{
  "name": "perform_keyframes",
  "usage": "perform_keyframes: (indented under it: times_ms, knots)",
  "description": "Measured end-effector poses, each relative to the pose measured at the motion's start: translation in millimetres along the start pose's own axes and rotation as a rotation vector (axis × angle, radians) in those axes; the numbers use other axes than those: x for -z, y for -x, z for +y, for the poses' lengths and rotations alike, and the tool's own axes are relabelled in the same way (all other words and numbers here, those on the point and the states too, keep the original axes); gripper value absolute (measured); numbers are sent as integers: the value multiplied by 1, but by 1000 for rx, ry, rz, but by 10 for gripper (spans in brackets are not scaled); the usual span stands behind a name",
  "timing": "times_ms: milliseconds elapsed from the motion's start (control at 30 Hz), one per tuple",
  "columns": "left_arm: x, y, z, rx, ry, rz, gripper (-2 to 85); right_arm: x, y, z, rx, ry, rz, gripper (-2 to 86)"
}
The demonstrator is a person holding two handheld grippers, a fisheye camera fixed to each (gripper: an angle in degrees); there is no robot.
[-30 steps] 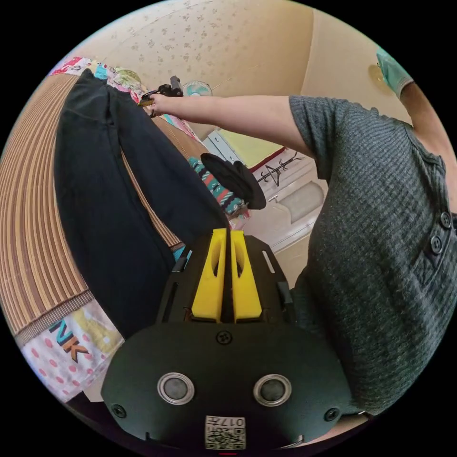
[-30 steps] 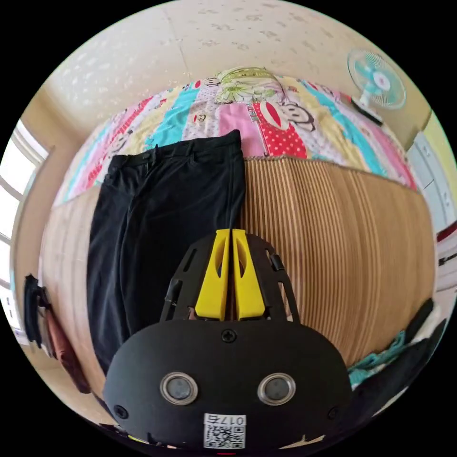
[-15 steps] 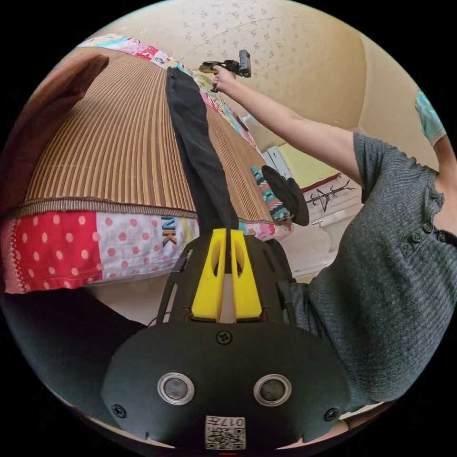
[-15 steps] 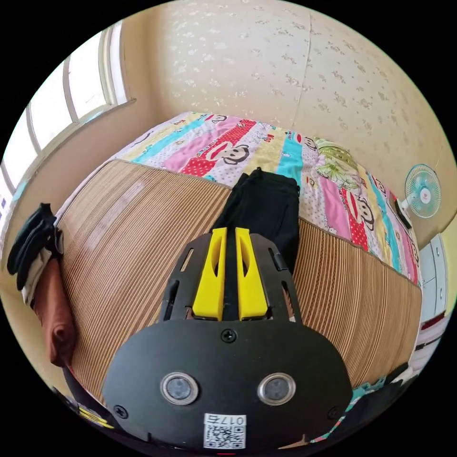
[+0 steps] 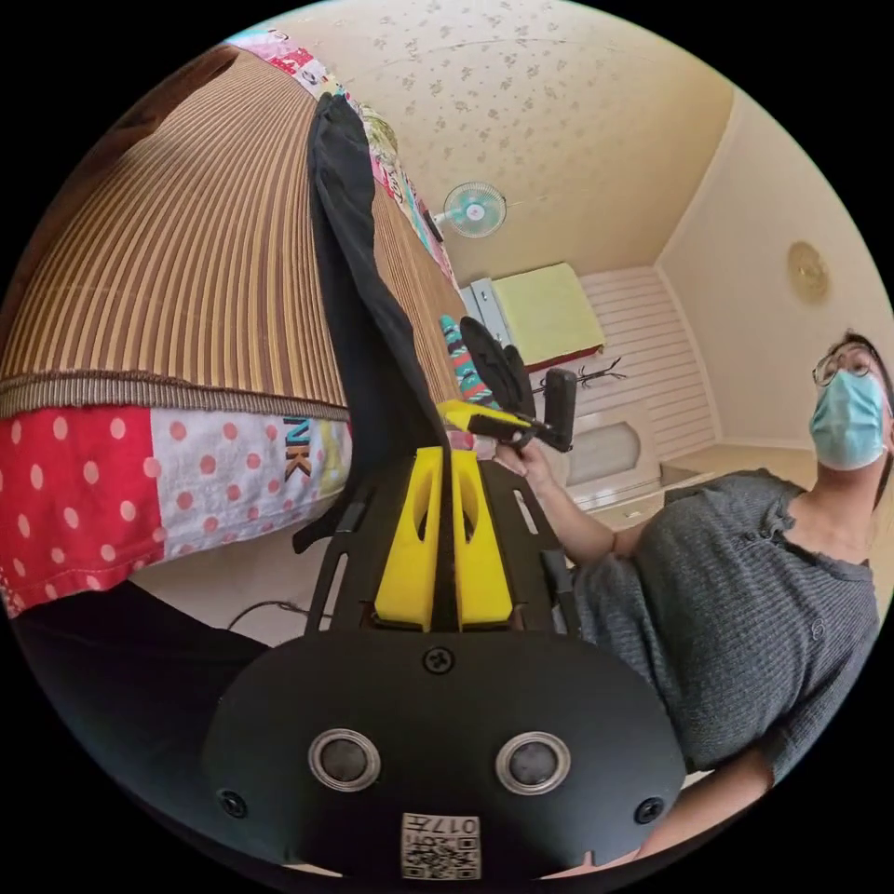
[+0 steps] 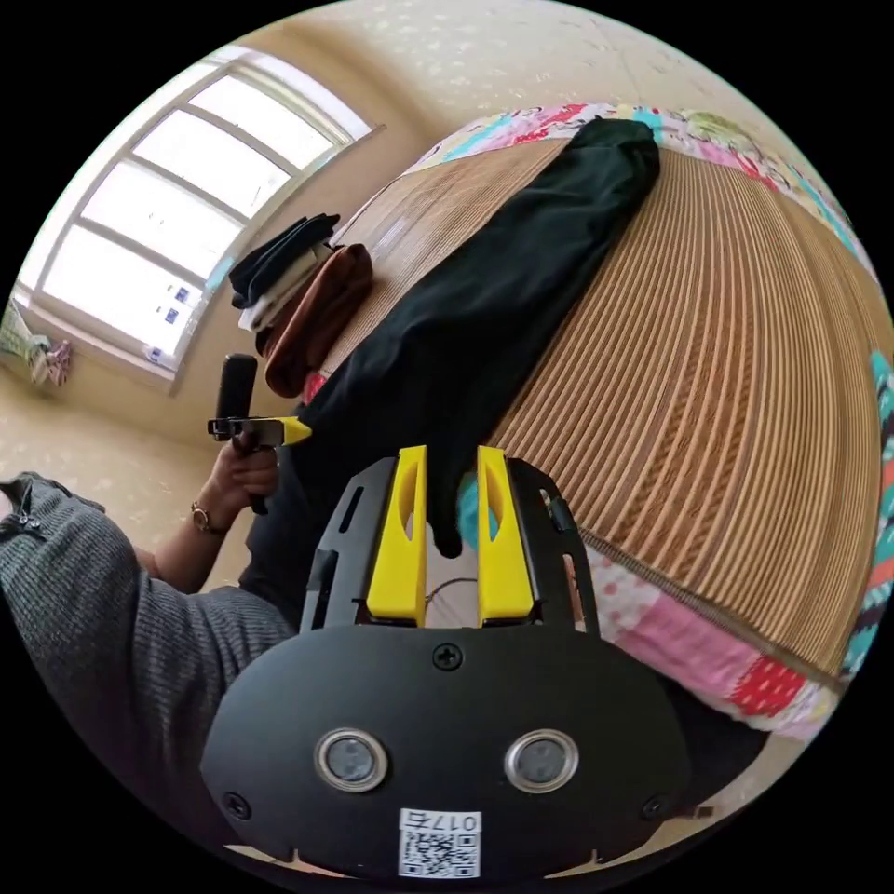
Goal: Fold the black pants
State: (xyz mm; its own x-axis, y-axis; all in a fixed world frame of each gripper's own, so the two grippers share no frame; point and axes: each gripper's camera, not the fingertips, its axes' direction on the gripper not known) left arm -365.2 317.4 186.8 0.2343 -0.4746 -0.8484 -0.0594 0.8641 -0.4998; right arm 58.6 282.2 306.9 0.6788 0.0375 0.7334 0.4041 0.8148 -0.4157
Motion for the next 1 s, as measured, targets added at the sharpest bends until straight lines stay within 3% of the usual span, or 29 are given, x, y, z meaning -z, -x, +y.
perform_keyframes:
  times_ms: [167,233,300,367,433,533,800,900,1000]
  knots:
    - [-9,-4,-6,65,-116,249,-7,-5,-34,15,-108,-122,-400,121]
    - [-14,-9,-8,71,-125,244,-7,-10,-69,18,-166,-213,-782,114]
    - [-20,-17,-6,78,-126,166,-7,1,-78,22,-160,-307,-918,57]
    - [-27,-22,-4,79,-81,71,-7,24,-70,24,-109,-320,-830,35]
    - [-38,-29,0,57,-18,-102,-7,39,-46,23,-34,-175,-519,27]
    - [-68,-26,3,60,95,-361,-7,12,-41,25,-72,25,-243,23]
    - [-129,-24,2,94,254,-755,36,-19,-31,21,10,233,102,37]
    - [-110,-41,-2,36,89,-673,66,15,-35,24,14,136,102,59]
    - [-105,-38,-34,1,56,-585,79,48,-64,15,-41,-8,22,71]
